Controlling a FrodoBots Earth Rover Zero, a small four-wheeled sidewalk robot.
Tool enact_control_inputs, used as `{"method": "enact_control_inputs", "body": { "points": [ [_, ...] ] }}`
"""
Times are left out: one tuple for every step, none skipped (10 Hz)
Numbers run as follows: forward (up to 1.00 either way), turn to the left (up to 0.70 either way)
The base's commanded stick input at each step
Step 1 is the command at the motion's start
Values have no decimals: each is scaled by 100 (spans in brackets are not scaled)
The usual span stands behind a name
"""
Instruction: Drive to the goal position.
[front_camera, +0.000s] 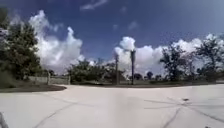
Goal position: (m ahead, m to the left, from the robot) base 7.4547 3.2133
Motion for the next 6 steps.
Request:
{"method": "enact_control_inputs", "body": {
  "points": [
    [85, 0],
    [85, 0],
    [85, 0],
    [85, 31],
    [85, 34],
    [85, 34]
  ]
}}
